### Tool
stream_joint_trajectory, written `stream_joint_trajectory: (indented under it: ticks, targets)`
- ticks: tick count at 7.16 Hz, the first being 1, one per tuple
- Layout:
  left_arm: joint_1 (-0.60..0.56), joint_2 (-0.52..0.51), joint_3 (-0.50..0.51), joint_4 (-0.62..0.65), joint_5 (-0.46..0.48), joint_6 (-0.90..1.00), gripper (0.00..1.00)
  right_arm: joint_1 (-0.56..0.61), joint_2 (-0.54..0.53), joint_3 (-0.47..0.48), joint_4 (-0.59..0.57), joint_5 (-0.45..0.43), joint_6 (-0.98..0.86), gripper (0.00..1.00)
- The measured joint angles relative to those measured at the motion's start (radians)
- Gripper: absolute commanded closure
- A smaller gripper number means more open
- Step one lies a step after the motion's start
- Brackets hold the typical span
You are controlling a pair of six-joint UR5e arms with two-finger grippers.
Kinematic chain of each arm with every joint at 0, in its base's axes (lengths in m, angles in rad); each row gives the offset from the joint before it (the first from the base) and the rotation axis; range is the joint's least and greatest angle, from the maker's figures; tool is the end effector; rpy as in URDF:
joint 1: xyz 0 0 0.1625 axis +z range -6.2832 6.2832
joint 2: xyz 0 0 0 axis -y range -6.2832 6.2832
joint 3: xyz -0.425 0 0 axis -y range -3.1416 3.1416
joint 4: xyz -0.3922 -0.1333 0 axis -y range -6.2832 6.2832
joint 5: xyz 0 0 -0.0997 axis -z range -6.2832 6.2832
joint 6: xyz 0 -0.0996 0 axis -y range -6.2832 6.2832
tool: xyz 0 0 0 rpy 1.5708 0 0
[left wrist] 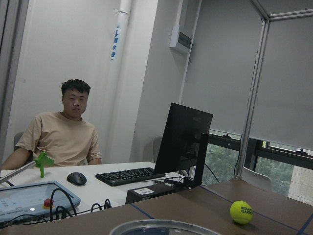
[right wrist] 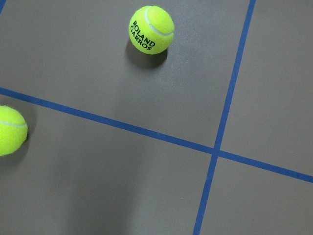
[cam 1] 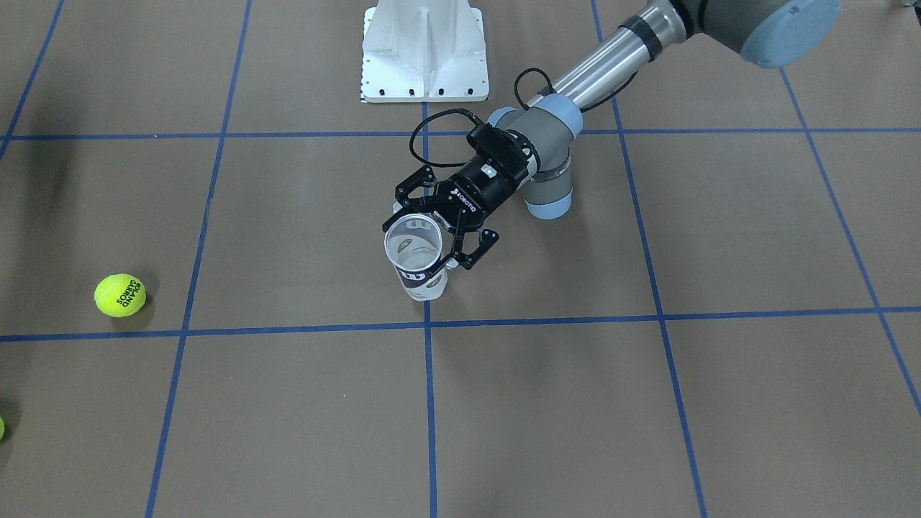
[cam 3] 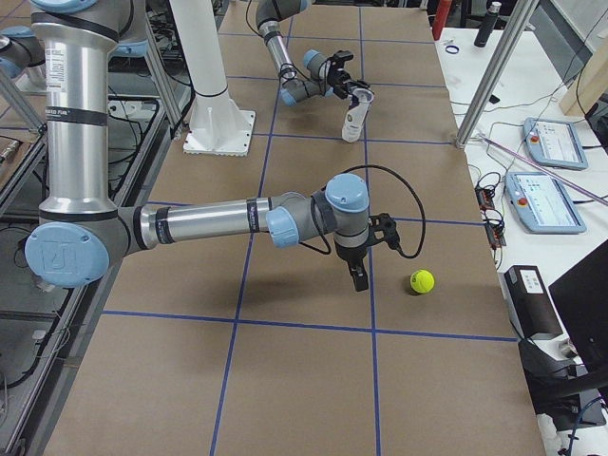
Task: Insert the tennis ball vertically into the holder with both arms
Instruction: 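Reach the right gripper to the nearer yellow tennis ball and grasp it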
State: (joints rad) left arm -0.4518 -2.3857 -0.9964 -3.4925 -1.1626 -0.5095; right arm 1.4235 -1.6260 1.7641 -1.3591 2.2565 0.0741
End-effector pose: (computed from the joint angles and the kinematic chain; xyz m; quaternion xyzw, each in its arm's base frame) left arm 0.5637 -0.4657 0.2269 0.6625 0.5630 -0.0324 0.4930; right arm -0.0017 -0.4902 0.5711 0.1263 -0.3471 -0.0924 0.9247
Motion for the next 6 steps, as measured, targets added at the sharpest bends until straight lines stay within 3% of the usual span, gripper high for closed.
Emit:
stream_joint_trajectory:
  ticks: [6]
  targets:
    - [0.009, 0.024, -0.011, 0.013, -0.006, 0.072, 0.08, 0.000, 0.000, 0.002, 0.000, 0.000, 0.001, 0.00]
